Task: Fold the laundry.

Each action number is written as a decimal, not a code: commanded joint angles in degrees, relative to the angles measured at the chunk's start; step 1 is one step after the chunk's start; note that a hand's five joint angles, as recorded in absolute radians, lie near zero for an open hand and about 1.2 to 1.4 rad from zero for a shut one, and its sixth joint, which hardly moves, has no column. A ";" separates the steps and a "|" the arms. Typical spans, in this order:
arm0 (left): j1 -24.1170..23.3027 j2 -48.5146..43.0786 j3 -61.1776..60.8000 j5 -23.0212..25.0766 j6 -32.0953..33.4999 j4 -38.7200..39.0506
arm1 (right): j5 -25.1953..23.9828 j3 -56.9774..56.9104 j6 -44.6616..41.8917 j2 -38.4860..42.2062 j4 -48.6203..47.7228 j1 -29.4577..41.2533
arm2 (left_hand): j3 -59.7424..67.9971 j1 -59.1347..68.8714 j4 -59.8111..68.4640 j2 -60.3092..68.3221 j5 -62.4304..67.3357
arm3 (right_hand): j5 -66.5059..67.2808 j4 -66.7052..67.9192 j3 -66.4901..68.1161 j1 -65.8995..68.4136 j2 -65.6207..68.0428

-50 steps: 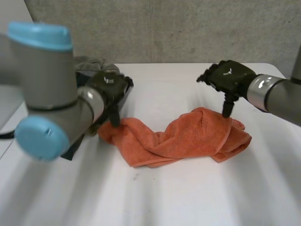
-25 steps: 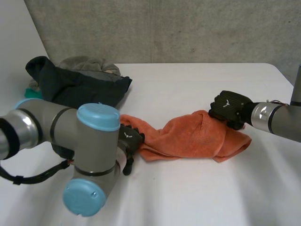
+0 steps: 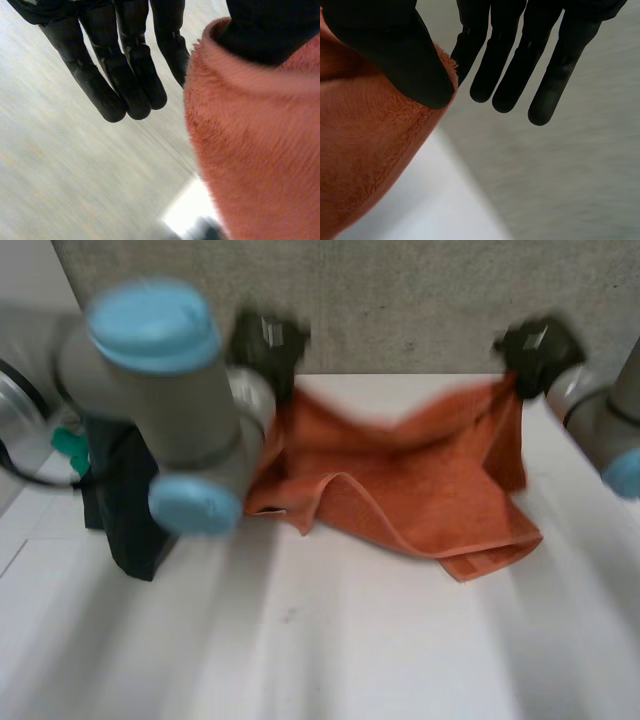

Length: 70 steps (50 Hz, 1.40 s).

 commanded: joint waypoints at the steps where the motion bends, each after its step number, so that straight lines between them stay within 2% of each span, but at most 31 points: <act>1: 3.00 -0.75 22.58 2.95 0.16 7.47 | 12.00 -12.80 11.11 -3.64 -8.77 0.99 | 11.98 13.69 11.61 11.53 13.68 | 12.68 11.50 11.88 15.36 12.82; 6: 3.36 1.27 20.31 3.65 -5.20 6.42 | 8.58 -10.79 12.08 -6.81 -6.49 1.16 | 11.98 13.69 11.61 11.53 13.68 | 12.68 11.50 11.88 15.36 12.82; 12: 5.82 5.84 1.52 3.74 -8.28 5.89 | 2.87 3.35 13.92 -12.78 -4.02 -1.20 | 11.98 13.69 11.61 11.53 13.68 | 12.68 11.50 11.88 15.36 12.82; 17: 6.61 9.97 -14.39 5.49 -8.29 7.30 | -4.07 16.00 13.93 -17.00 -3.67 -3.40 | 11.98 13.69 11.61 11.53 13.68 | 12.68 11.50 11.88 15.36 12.82; 23: 6.26 11.74 -33.10 10.15 -7.85 7.47 | -12.24 32.16 11.04 -19.03 -0.34 -5.34 | 11.98 13.69 11.61 11.53 13.68 | 12.68 11.50 11.88 15.36 12.82; 26: 5.82 11.65 -39.17 11.38 -6.71 7.56 | -14.62 38.23 8.32 -17.46 0.81 -5.95 | 11.98 13.69 11.61 11.53 13.68 | 12.68 11.50 11.88 15.36 12.82; 30: 5.64 11.56 -43.06 10.95 -4.60 7.30 | -15.42 42.03 4.89 -14.47 1.16 -7.09 | 11.98 13.69 11.61 11.53 13.68 | 12.68 11.50 11.88 15.36 12.82; 34: 5.73 11.82 -44.39 10.25 -3.45 7.74 | -15.33 41.78 4.26 -12.35 2.56 -8.32 | 11.98 13.69 11.61 11.53 13.68 | 12.68 11.50 11.88 15.36 12.82; 36: 5.82 12.00 -44.39 9.98 -3.19 7.65 | -15.33 41.26 4.87 -12.26 3.53 -8.59 | 11.98 13.69 11.61 11.53 13.68 | 7.47 6.29 6.67 10.15 7.61; 41: 6.26 12.70 -43.60 9.45 -3.45 7.74 | -13.15 39.15 11.96 -12.35 6.34 -9.64 | 11.98 13.69 11.61 11.53 13.68 | -29.67 -30.84 -30.46 -26.99 -29.53; 45: 6.35 12.70 -42.72 9.19 -3.72 7.74 | -9.01 39.05 18.31 -13.22 7.58 -10.08 | 11.98 13.69 11.61 11.53 13.68 | -37.95 -39.13 -38.75 -35.28 -37.82; 50: 6.78 12.44 -41.05 8.58 -4.07 7.74 | -5.84 39.41 22.97 -14.02 7.49 -11.75 | 11.98 13.69 11.61 11.53 13.68 | -38.65 -39.82 -39.44 -35.97 -38.51; 56: 7.66 12.44 -37.89 8.14 -4.59 6.95 | -5.66 38.00 21.05 -11.30 8.19 -13.16 | 11.98 13.69 11.61 11.53 13.68 | -37.80 -38.98 -38.60 -35.13 -37.67; 65: 8.10 11.30 -29.63 7.96 -6.70 4.58 | -9.61 37.56 18.06 -8.92 9.69 -12.81 | 11.98 13.69 11.61 11.53 13.68 | -37.97 -39.15 -38.77 -35.30 -37.84; 70: 7.75 8.49 -21.91 6.30 -7.49 0.10 | -10.67 37.12 16.48 -7.08 7.68 -11.23 | 11.98 13.69 11.61 11.53 13.68 | -35.80 -36.98 -36.60 -33.13 -35.67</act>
